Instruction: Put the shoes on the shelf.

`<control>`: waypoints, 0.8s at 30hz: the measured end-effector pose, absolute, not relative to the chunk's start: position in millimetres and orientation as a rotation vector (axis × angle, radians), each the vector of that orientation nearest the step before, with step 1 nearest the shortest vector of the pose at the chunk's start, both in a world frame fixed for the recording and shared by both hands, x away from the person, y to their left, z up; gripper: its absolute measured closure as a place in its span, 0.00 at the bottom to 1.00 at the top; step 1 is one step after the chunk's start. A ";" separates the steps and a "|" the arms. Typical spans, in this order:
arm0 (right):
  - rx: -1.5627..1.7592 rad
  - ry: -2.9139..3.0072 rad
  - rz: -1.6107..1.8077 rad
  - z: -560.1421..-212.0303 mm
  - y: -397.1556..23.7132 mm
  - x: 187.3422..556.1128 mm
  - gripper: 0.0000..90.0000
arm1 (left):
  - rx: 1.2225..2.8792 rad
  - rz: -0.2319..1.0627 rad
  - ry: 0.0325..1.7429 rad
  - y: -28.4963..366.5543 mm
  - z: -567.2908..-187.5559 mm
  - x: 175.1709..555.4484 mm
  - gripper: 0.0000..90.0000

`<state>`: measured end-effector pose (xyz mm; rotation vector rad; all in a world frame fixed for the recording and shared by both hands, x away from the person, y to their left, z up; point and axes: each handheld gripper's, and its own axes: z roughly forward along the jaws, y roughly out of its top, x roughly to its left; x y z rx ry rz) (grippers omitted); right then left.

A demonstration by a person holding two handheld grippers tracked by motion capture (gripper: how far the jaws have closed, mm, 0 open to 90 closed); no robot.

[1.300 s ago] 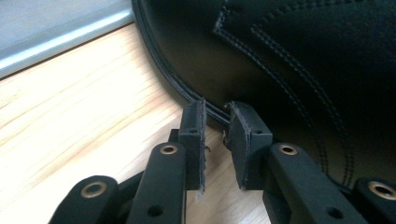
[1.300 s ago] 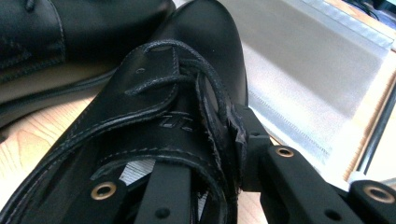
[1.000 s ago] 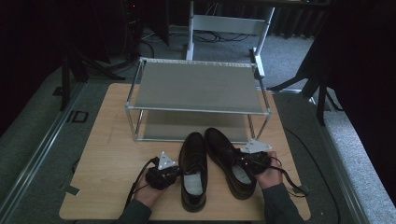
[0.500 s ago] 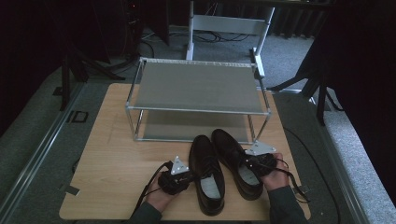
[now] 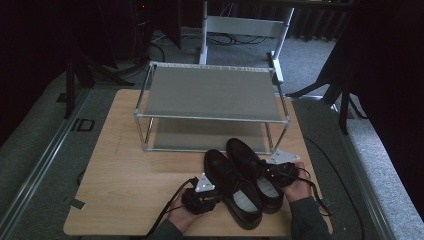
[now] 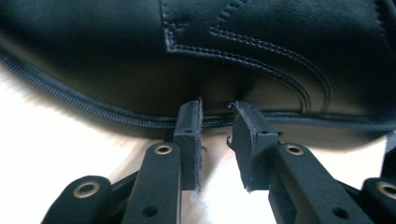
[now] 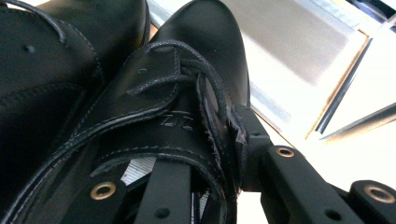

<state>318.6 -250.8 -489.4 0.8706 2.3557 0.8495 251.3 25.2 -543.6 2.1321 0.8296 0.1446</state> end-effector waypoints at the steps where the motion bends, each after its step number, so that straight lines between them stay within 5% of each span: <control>1: 0.867 2.361 0.849 -489.3 -251.3 318.9 0.87 | 2.135 0.147 0.827 22.8 -543.5 250.4 0.78; 21: 0.753 2.438 0.923 -486.8 -269.8 343.3 0.85 | 2.114 0.057 0.801 -3.0 -545.4 250.7 0.77; 24: 0.778 2.477 0.910 -486.3 -273.5 347.4 0.74 | 2.106 0.036 0.789 -0.6 -546.6 251.9 0.77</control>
